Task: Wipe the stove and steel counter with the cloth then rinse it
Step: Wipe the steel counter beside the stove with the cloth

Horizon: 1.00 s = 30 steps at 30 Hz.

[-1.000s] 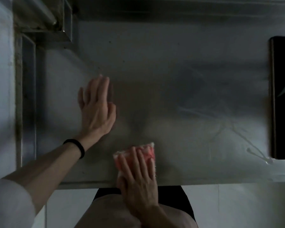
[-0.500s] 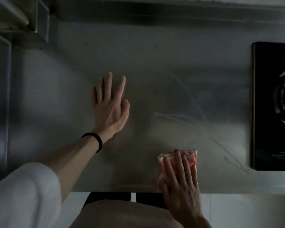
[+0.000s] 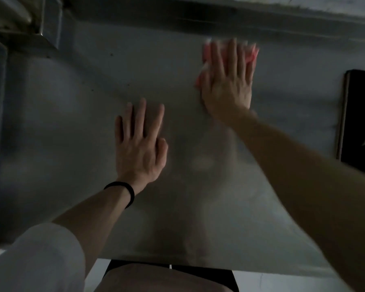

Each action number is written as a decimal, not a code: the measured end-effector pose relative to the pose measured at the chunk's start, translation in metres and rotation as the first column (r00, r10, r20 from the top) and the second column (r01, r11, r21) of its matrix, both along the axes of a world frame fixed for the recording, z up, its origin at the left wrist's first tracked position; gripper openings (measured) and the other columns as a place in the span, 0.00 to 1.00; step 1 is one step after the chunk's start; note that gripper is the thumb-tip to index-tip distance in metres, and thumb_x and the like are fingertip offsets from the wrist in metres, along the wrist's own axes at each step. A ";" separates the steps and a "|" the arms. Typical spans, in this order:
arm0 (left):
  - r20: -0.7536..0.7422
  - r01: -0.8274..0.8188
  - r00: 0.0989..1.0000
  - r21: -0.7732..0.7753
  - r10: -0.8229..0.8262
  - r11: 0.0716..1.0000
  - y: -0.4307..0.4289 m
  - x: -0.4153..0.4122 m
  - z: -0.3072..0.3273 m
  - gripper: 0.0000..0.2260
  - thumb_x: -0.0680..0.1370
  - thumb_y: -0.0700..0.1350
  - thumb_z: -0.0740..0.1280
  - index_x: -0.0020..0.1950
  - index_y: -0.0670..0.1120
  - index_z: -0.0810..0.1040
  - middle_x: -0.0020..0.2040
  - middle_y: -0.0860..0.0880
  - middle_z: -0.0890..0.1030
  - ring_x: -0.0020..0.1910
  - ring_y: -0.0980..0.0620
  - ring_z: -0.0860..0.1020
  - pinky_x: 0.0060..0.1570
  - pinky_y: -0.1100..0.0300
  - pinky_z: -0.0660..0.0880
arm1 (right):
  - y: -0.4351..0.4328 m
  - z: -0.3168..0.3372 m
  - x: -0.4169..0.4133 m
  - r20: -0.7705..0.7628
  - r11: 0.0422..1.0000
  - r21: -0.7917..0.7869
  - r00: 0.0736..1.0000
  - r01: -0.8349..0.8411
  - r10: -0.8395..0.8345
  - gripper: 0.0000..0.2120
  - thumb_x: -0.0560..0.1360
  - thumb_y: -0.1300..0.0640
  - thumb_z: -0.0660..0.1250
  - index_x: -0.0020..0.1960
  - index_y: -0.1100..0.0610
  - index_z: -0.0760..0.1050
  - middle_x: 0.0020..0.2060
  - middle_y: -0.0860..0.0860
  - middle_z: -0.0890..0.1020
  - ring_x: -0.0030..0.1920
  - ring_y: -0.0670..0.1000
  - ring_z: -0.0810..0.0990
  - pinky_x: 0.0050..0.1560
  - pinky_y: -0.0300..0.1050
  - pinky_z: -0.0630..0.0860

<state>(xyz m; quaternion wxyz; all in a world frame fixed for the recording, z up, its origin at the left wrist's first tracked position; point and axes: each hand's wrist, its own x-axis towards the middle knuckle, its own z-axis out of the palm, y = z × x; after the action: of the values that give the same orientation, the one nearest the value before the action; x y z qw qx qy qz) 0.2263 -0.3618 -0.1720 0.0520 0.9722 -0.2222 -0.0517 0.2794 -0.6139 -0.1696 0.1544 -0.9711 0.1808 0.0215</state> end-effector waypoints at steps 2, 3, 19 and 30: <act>-0.002 -0.004 1.000 0.000 0.004 1.000 0.000 0.000 0.000 0.34 0.81 0.55 0.58 0.86 0.55 0.51 0.86 0.43 0.51 0.84 0.35 0.53 0.81 0.36 0.50 | -0.018 -0.002 0.027 -0.034 1.000 0.020 0.999 0.019 -0.019 0.30 0.85 0.41 0.46 0.86 0.44 0.48 0.85 0.58 0.48 0.85 0.60 0.45 0.83 0.63 0.42; -0.004 -0.006 1.000 0.002 0.006 1.000 0.000 0.000 0.001 0.34 0.81 0.55 0.57 0.86 0.55 0.51 0.86 0.43 0.51 0.84 0.35 0.53 0.81 0.36 0.50 | -0.020 -0.001 0.030 -0.037 1.000 0.018 0.999 0.020 -0.019 0.30 0.85 0.41 0.46 0.86 0.44 0.48 0.85 0.58 0.48 0.85 0.60 0.45 0.83 0.62 0.42; -0.021 0.007 1.000 0.005 -0.007 1.000 0.000 0.001 0.000 0.34 0.81 0.55 0.55 0.86 0.55 0.49 0.86 0.42 0.50 0.84 0.35 0.50 0.81 0.35 0.50 | 0.119 0.017 -0.324 -0.129 0.989 0.081 0.982 -0.128 0.138 0.33 0.80 0.44 0.62 0.83 0.46 0.61 0.85 0.57 0.51 0.85 0.61 0.52 0.81 0.67 0.52; 0.032 0.016 0.999 0.012 -0.017 1.000 0.002 0.000 -0.005 0.34 0.80 0.55 0.56 0.86 0.55 0.51 0.86 0.42 0.52 0.83 0.34 0.54 0.81 0.36 0.50 | -0.067 0.001 -0.019 -0.042 1.000 0.003 0.999 0.006 -0.006 0.32 0.84 0.41 0.49 0.86 0.44 0.47 0.86 0.57 0.48 0.85 0.59 0.45 0.83 0.64 0.43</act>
<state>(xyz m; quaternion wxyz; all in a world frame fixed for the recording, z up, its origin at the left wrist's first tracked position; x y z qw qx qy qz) 0.2267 -0.3601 -0.1775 0.0423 0.9714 -0.2307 -0.0377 0.2609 -0.6811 -0.1684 0.1522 -0.9697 0.1867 0.0417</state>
